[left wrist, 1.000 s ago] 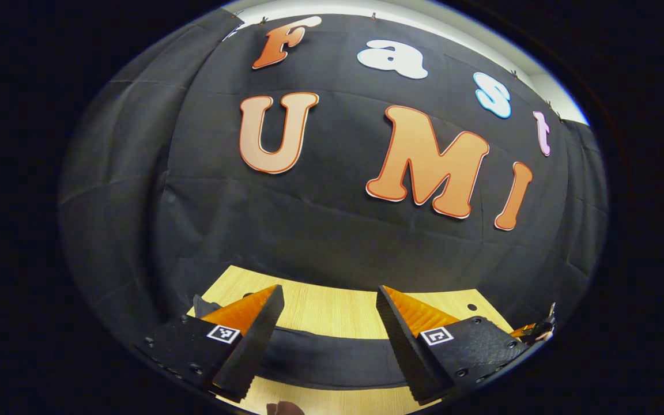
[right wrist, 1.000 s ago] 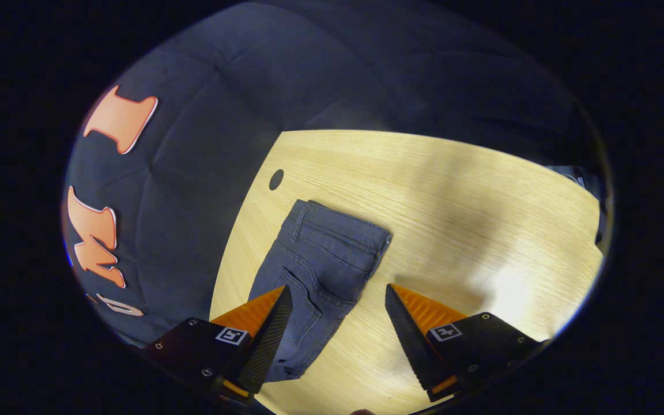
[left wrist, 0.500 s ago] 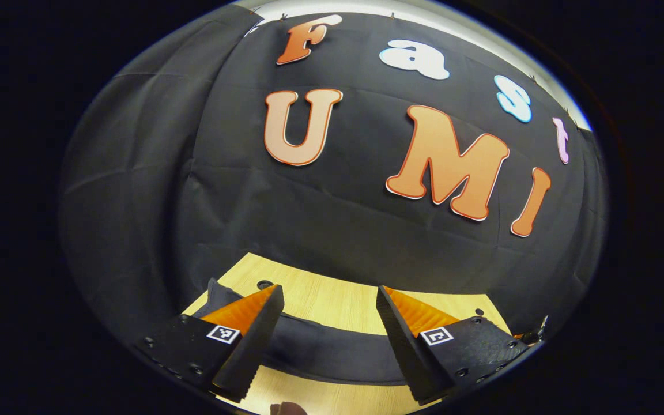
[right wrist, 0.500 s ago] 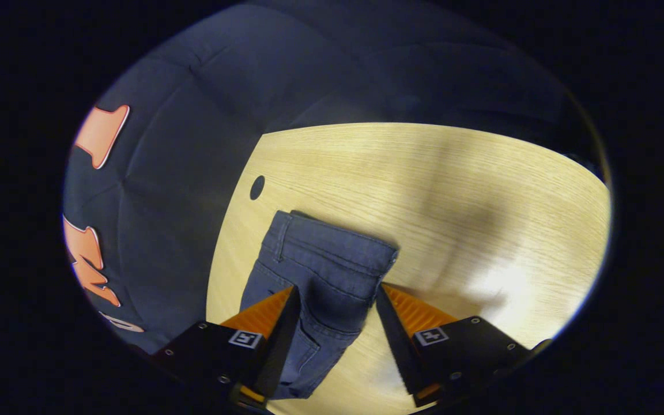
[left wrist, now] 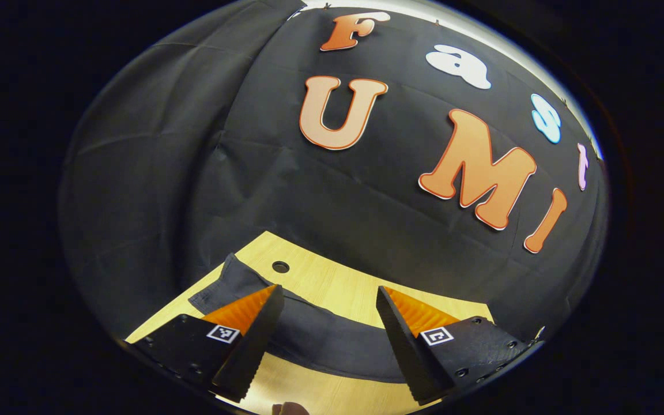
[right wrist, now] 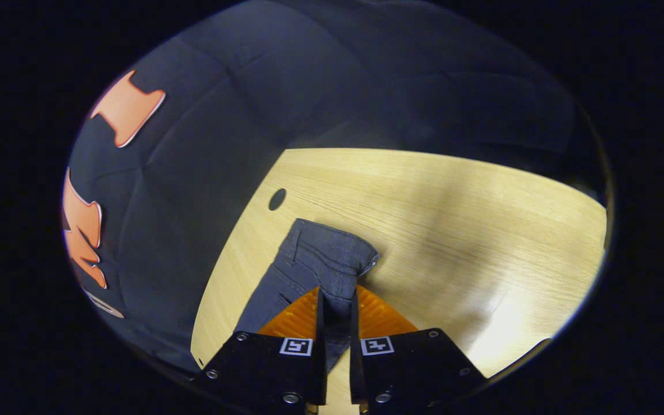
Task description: Grasp the waist and the cuffs of the jeans and fold them to make the two legs overlap; first hold the waist and fold one-third of the jeans toward the cuffs, then hold the cuffs and fold the remaining one-third in the same direction to finish folding.
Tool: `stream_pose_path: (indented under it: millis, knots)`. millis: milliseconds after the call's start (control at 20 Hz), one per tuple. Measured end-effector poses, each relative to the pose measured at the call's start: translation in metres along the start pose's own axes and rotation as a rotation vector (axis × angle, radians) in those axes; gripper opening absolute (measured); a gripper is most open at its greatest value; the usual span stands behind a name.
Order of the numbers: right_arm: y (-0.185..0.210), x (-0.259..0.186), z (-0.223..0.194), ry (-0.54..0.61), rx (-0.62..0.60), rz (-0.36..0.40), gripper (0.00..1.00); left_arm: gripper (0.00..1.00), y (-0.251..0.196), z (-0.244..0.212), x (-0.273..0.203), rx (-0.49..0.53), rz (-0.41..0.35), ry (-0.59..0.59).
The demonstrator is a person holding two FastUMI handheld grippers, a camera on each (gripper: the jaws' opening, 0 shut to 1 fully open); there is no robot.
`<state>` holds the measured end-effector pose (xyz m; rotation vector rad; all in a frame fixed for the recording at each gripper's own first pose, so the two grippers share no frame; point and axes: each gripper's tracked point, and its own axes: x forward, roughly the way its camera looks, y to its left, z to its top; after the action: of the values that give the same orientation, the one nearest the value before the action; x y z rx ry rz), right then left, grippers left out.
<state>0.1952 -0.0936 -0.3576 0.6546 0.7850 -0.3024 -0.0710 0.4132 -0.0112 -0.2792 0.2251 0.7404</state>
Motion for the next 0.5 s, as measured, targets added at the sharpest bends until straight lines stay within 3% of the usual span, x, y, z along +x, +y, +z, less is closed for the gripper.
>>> stream_pose_path:
  millis: [100, 350, 500]
  knots:
    - [0.025, -0.023, 0.010, -0.059, -0.094, 0.032, 0.16, 0.98, 0.016, 0.002, 0.002, 0.001, -0.002, 0.012]
    - [0.117, -0.081, 0.004, -0.214, -0.434, 0.030, 0.16, 0.98, 0.064, 0.019, 0.010, 0.024, -0.007, 0.010]
    - [0.153, -0.116, -0.005, -0.274, -0.547, 0.058, 0.16, 0.98, 0.099, 0.025, 0.013, 0.013, -0.007, 0.015]
